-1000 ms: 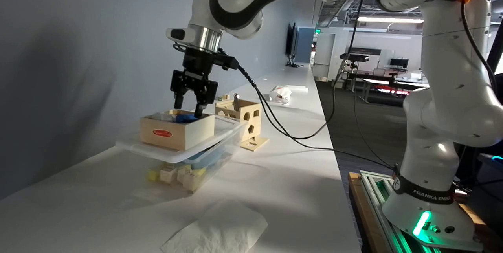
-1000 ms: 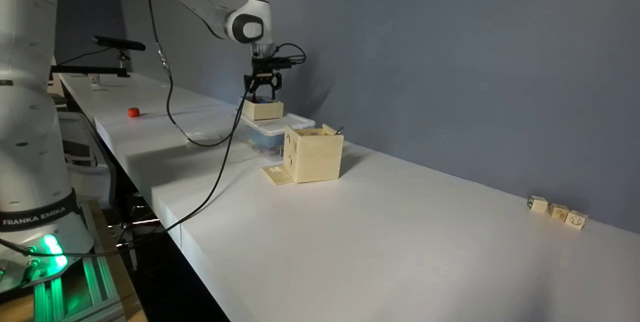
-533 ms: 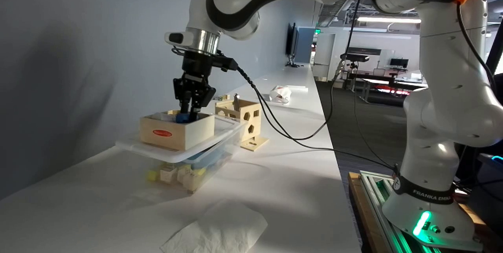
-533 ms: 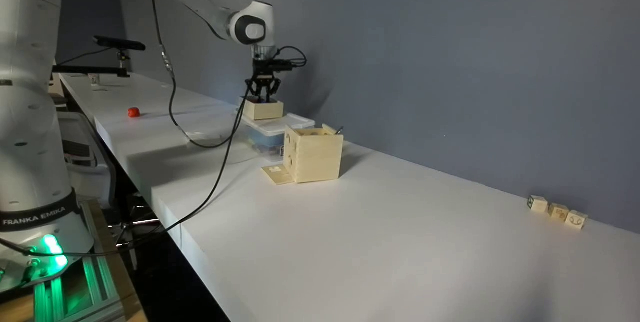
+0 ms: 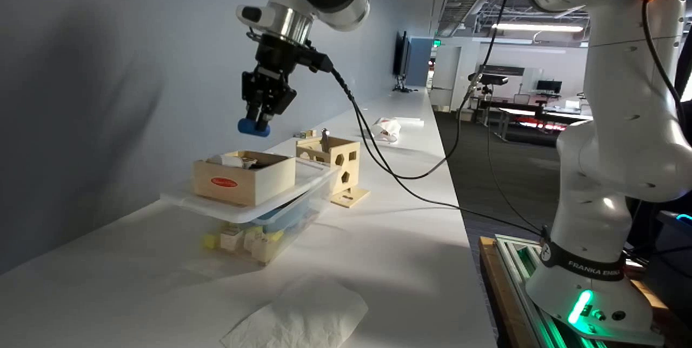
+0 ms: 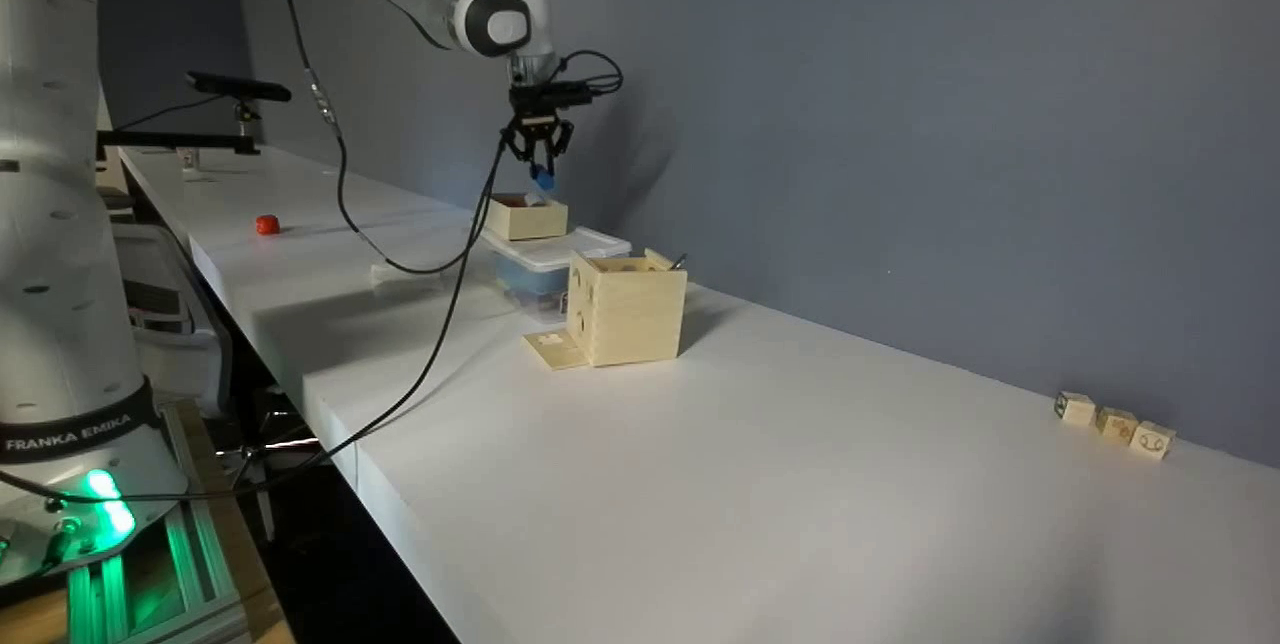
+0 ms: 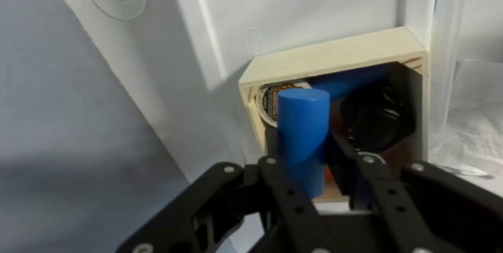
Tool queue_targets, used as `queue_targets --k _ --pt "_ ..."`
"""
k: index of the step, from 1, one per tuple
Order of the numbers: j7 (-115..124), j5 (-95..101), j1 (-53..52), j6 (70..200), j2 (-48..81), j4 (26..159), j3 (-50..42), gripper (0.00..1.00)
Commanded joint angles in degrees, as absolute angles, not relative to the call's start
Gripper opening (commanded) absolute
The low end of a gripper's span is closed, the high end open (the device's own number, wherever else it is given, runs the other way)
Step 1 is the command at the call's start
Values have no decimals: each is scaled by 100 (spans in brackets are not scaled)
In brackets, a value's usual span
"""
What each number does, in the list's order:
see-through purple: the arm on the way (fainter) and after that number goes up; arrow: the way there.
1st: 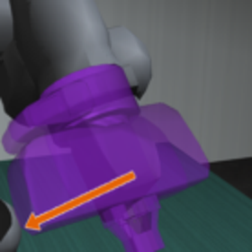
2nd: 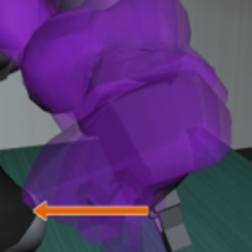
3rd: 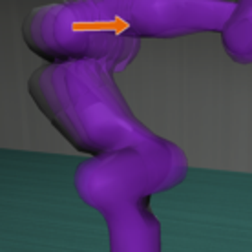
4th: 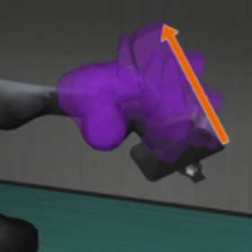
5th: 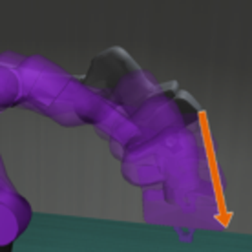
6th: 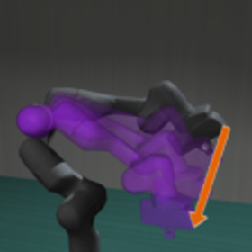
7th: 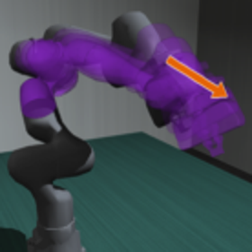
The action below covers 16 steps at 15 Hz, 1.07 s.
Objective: Place one blue block from the box on the left in the toy box on the right.
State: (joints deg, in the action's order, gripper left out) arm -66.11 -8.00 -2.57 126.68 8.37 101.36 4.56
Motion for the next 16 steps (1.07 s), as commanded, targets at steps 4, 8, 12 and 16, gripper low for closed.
queue_targets --k 4,8,12,16 --pt "-5265 -295 80 13128 266 10901 15 8" --pt "-4377 -11 337 13624 426 11419 -312 8" --pt "-3251 278 522 13684 280 11789 -554 8" --pt "-1806 1008 586 13639 326 11952 -727 8"
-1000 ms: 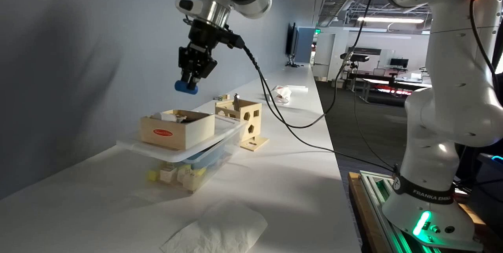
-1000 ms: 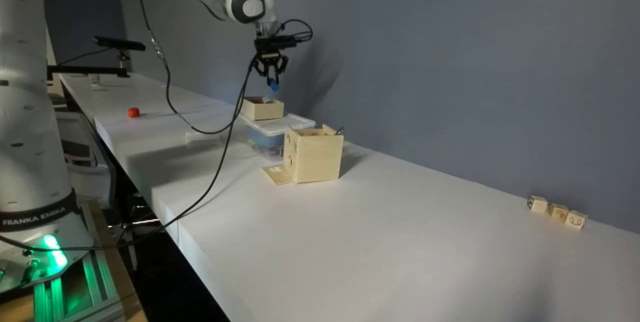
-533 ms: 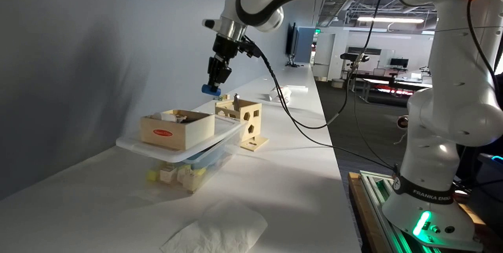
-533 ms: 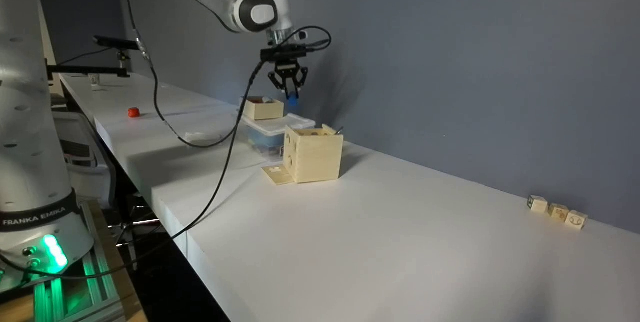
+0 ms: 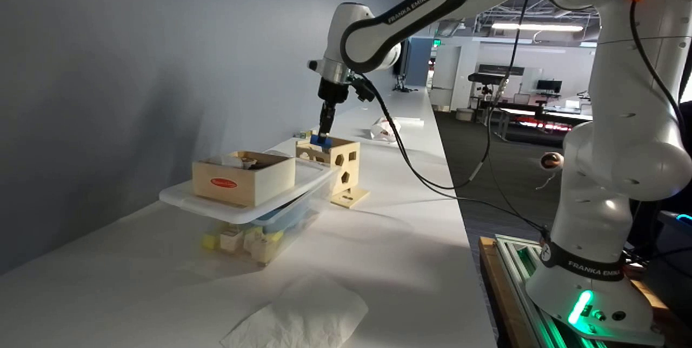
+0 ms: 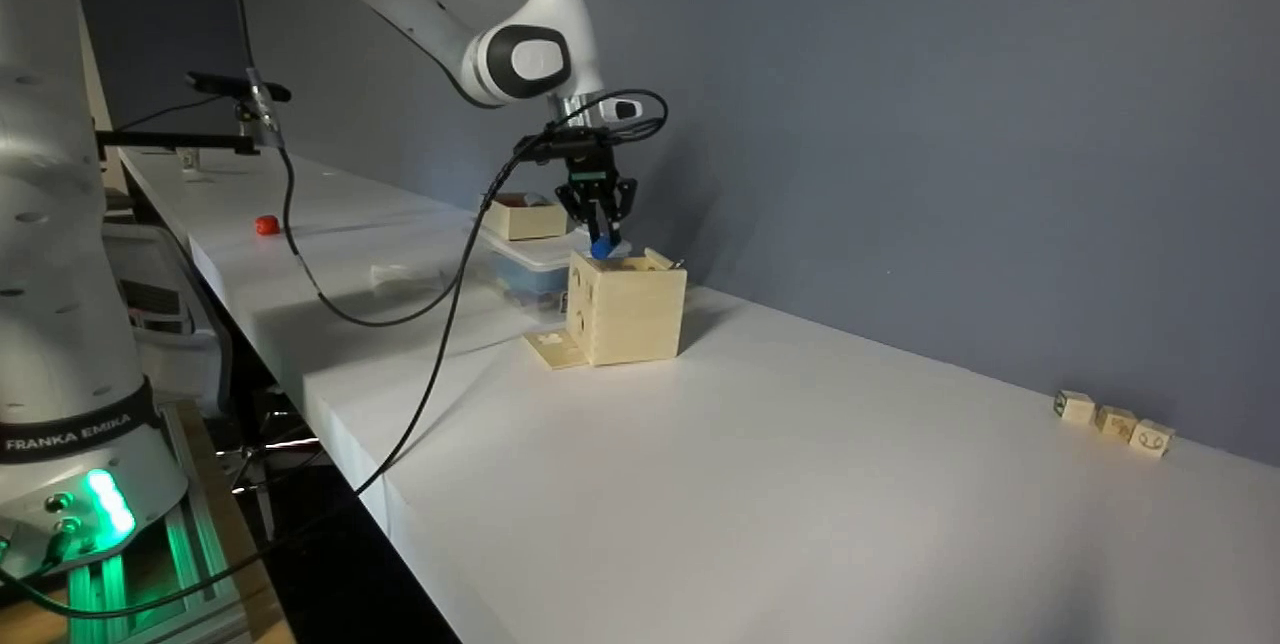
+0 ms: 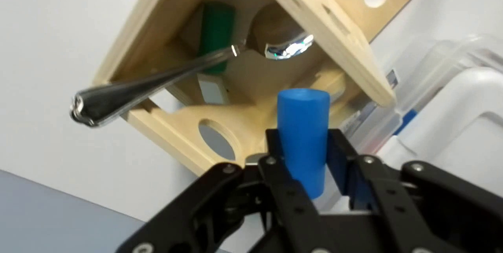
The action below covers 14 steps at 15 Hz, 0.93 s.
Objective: Place one blue block from the box on the left in the toy box on the right.
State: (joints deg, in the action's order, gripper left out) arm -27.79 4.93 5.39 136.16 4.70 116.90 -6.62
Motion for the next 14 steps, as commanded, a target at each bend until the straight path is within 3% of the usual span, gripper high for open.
queue_targets --k 1,5,6,8,12,14 --pt "-1497 1120 601 13640 357 11980 -762 8" --pt "-829 1208 627 13542 427 12064 -794 8" --pt "-754 1172 623 13568 408 12092 -786 58" --pt "-559 1243 605 13598 285 12115 -784 66" --pt "-499 1659 494 13733 -389 12260 -661 95" --pt "-924 1538 359 13728 -586 12144 -455 100"
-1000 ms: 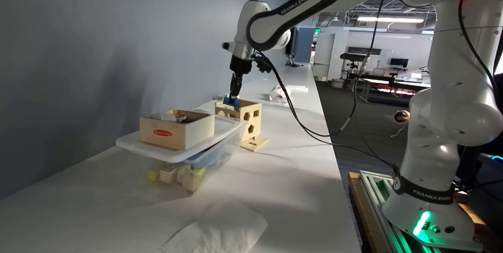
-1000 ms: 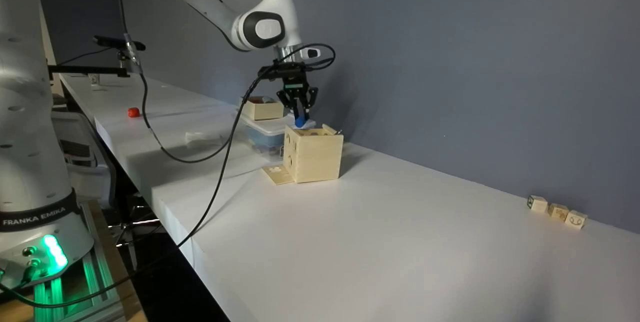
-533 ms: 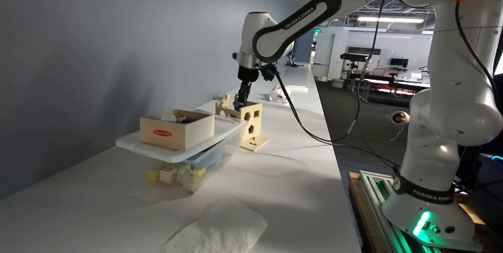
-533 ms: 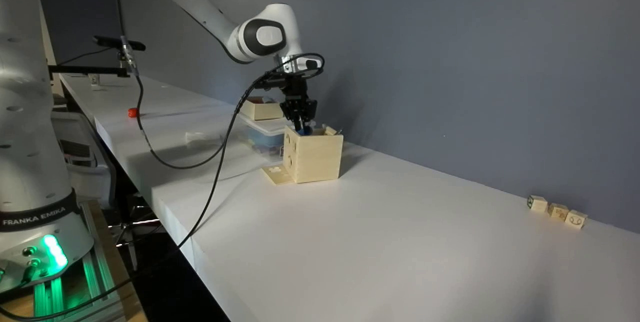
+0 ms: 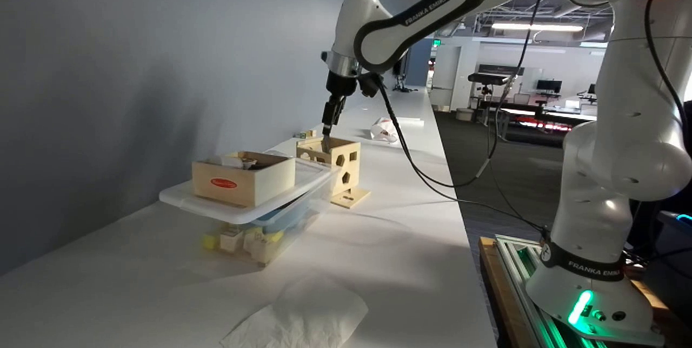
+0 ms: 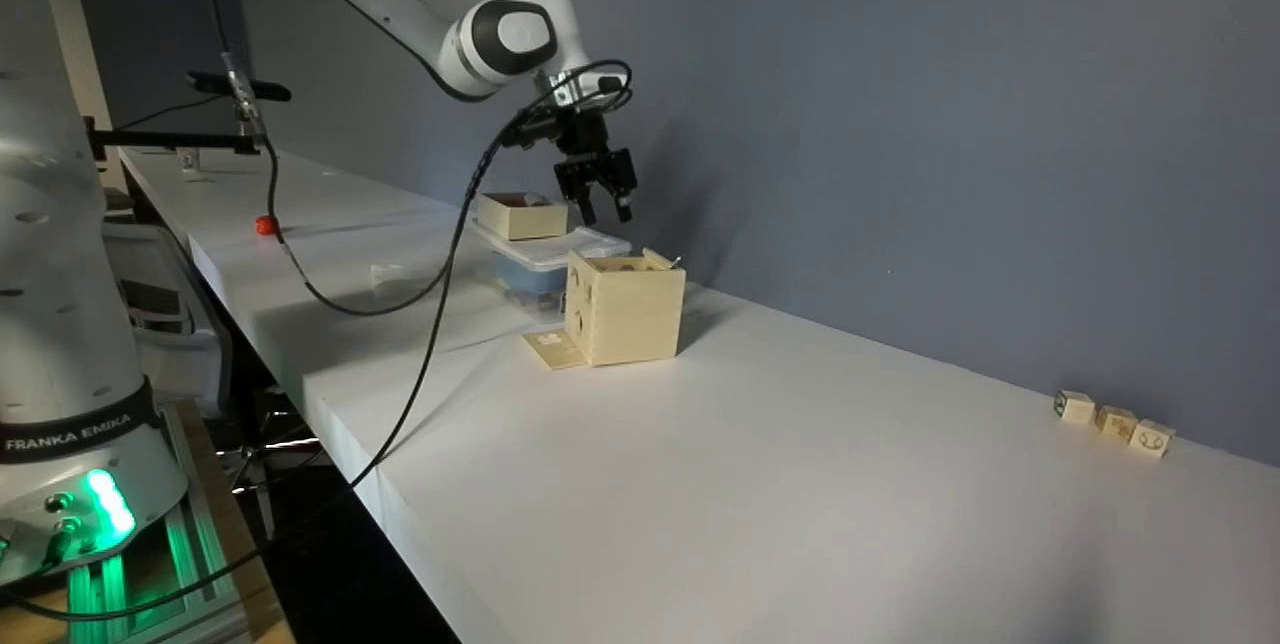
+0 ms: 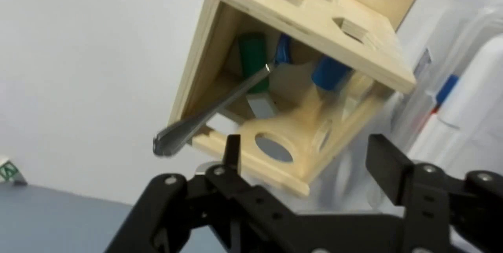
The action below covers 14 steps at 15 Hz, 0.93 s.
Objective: Place one blue block from the box on the left in the toy box on the right.
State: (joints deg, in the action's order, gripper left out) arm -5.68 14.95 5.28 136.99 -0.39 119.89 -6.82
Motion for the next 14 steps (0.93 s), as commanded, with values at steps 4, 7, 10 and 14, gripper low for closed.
queue_targets --k 4,7,10,14 --pt "-1475 1383 -61 13689 -567 11663 -6 100" --pt "-2100 1293 -322 13795 -211 11198 192 100" --pt "-2915 1073 -487 13885 299 10721 328 100" --pt "-4193 585 -515 13802 870 10203 606 100"
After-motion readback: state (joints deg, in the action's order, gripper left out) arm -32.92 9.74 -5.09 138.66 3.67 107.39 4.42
